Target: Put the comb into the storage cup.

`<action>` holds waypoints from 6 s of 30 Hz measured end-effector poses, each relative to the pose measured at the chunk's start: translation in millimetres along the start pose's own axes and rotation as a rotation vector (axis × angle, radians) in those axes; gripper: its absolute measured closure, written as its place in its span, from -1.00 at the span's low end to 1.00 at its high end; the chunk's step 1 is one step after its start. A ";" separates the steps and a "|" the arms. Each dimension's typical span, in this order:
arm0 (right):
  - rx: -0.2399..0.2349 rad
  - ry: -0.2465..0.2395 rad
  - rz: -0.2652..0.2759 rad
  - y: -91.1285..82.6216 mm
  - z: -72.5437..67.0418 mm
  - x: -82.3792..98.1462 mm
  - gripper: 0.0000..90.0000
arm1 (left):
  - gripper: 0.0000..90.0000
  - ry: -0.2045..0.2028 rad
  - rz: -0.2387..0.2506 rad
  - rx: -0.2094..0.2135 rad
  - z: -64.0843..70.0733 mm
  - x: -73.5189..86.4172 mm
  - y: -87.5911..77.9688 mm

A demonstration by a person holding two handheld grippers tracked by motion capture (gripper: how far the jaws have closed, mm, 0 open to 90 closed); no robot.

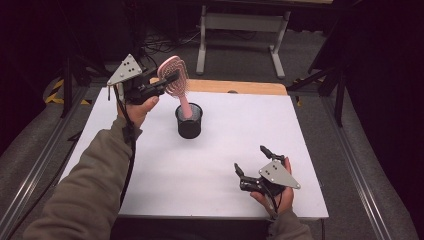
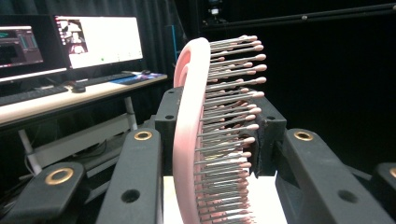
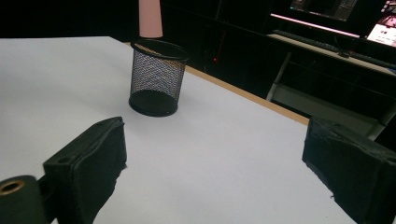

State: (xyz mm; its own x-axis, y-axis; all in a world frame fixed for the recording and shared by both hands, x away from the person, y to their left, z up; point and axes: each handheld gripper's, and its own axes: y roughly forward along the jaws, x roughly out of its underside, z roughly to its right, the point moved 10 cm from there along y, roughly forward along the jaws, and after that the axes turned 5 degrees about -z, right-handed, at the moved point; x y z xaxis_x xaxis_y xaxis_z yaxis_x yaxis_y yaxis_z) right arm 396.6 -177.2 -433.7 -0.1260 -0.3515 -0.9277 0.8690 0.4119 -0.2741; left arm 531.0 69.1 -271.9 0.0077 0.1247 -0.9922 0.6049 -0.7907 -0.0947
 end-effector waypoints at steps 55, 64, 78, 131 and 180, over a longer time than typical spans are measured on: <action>-0.010 -0.008 -0.013 4.6 -2.2 4.3 -0.85 | 0.42 -0.041 -0.154 -0.057 -7.4 78.1 54.7; -0.019 -0.024 -0.023 5.9 -4.1 5.7 -0.85 | 0.42 -0.057 -0.167 -0.056 -5.5 91.1 57.6; -0.021 -0.029 -0.025 6.3 -5.2 5.6 -0.85 | 0.41 -0.069 -0.150 -0.064 -5.6 94.1 56.1; -0.018 -0.053 -0.047 10.3 -9.9 8.2 -0.84 | 0.29 -0.238 -0.132 -0.128 -48.0 126.8 28.4; -0.028 -0.057 -0.057 10.8 -11.8 9.5 -0.84 | -0.81 -0.121 -0.192 -0.197 -37.8 107.5 23.8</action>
State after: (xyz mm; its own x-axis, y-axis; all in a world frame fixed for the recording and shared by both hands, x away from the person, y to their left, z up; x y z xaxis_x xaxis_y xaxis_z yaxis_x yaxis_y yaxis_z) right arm 399.2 -166.2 -448.4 -0.1467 -0.4217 -0.8948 0.8475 0.4129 -0.3335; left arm 576.3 86.4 -377.7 -0.2098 0.1791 -0.9612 0.7288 -0.6267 -0.2758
